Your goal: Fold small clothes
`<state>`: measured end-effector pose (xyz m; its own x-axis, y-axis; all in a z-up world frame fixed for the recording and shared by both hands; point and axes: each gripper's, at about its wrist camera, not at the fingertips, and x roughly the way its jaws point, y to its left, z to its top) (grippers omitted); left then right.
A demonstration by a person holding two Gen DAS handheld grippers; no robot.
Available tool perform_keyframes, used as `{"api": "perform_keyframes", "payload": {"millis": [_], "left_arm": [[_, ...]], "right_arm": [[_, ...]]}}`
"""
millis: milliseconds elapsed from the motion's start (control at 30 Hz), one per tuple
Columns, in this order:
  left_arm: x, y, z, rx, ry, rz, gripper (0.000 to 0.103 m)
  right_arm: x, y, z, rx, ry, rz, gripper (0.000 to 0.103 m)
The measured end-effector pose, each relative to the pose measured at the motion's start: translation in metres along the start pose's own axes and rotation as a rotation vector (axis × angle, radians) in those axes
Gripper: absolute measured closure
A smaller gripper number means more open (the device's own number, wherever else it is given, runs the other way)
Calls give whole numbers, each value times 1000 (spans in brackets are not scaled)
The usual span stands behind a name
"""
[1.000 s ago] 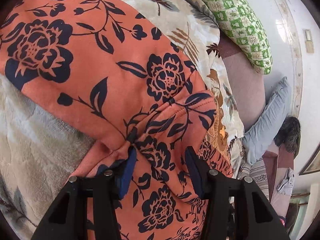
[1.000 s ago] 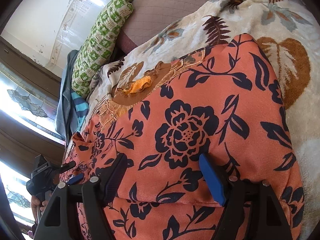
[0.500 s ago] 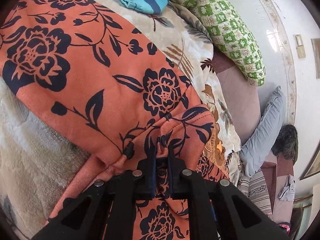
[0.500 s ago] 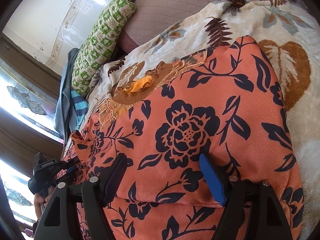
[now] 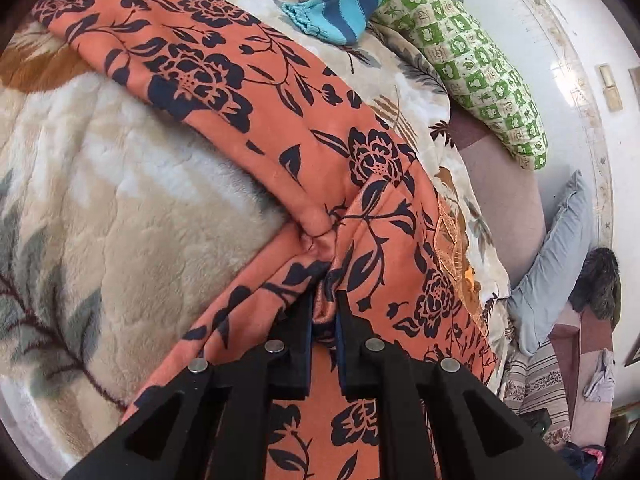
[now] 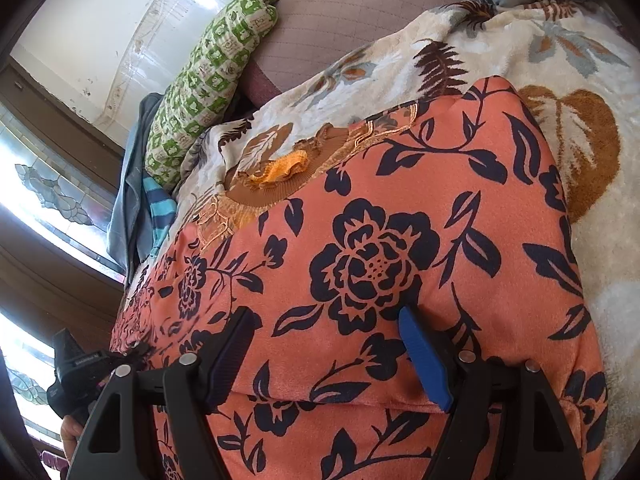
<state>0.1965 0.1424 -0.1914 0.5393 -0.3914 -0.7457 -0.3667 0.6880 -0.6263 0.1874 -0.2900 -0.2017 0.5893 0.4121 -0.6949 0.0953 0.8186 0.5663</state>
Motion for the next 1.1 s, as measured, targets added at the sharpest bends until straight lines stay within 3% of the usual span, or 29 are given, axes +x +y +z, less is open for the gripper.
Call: {"api": "perform_keyframes", "payload": {"millis": [167, 233, 300, 400, 567, 667, 700, 767, 933, 1100], "left_arm": [[-44, 4, -8, 65, -64, 12, 88], [-72, 21, -2, 23, -116, 18, 59], [-106, 47, 9, -46, -206, 42, 37], [-154, 90, 32, -143, -346, 122, 27], [-199, 161, 84, -312, -440, 102, 27], [-202, 188, 109, -356, -436, 16, 29], [-199, 194, 114, -386, -432, -18, 40], [-186, 198, 121, -412, -394, -80, 51], [-164, 186, 130, -374, -379, -115, 57], [-142, 198, 139, -447, -325, -78, 57]], "right_arm": [[-2, -2, 0, 2, 3, 13, 25], [-3, -3, -1, 5, 2, 15, 25], [-4, -3, -1, 1, 0, 12, 25], [-5, -3, -2, -2, -1, 12, 25], [-6, -3, -3, -1, -2, 14, 25], [-5, -2, -2, -5, -2, 7, 25], [-4, -1, -2, -9, -2, 3, 25], [-2, 1, -1, -19, -2, -6, 25], [0, 5, -1, -43, -1, -18, 24], [0, 5, -1, -47, 3, -17, 24]]}}
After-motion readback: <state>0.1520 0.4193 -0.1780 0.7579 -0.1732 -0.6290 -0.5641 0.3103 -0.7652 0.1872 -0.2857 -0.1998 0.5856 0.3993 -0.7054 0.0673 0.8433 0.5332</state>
